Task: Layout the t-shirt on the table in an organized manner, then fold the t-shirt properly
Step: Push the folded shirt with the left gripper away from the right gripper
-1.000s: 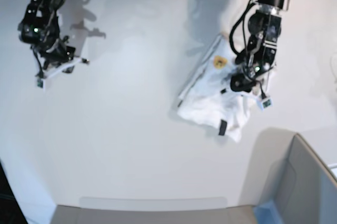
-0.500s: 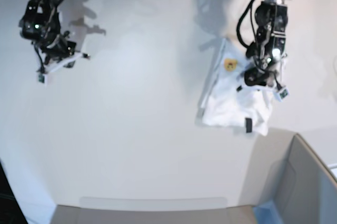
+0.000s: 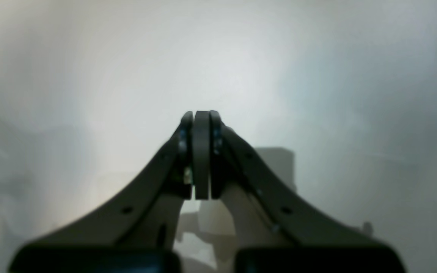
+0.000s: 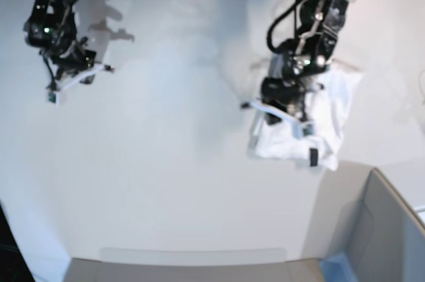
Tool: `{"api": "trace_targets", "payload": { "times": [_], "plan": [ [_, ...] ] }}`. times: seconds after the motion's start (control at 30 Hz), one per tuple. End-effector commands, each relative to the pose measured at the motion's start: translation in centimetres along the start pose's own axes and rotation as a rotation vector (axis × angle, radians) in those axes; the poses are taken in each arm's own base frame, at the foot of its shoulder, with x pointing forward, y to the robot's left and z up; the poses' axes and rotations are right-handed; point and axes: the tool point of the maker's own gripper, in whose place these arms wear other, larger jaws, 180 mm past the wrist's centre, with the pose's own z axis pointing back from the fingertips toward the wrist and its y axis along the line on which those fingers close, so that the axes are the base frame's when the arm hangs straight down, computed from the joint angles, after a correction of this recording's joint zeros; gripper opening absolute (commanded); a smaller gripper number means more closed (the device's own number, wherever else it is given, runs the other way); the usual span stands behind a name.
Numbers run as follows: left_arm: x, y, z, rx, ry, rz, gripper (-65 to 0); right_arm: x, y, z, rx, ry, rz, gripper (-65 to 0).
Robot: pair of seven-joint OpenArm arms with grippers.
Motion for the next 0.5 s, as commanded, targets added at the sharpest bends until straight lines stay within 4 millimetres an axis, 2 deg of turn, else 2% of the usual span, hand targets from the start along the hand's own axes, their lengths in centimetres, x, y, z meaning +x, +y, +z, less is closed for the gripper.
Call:
{"api": "trace_targets", "payload": {
  "times": [0.0,0.1,0.2,0.27,0.37,0.47],
  "plan": [
    [2.1,-1.2,0.1,-0.017,-0.064,-0.026,-61.0,1.3,0.1,0.5,0.005,-0.046,0.013,-65.0],
    [0.9,-2.0,-0.9,-0.02,-0.012,-0.011,-61.0,1.3,0.1,0.5,0.005,-0.046,0.013,-65.0],
    [-0.3,-1.3,-2.2,0.012,0.035,-0.002,-61.0,1.3,0.1,0.5,0.005,-0.046,0.013,-65.0],
    [0.5,-0.8,-3.1,0.037,0.032,-0.011,-61.0,1.2,0.1,0.5,0.004,-0.044,0.013,-65.0],
    [0.6,0.5,-4.4,0.082,0.049,-0.01,-61.0,1.0,0.1,0.5,0.003,-0.038,0.013,-65.0],
    [1.6,0.8,-4.6,0.093,0.032,-0.016,-61.0,1.0,0.1,0.5,0.003,-0.038,0.013,-65.0]
  ]
}}
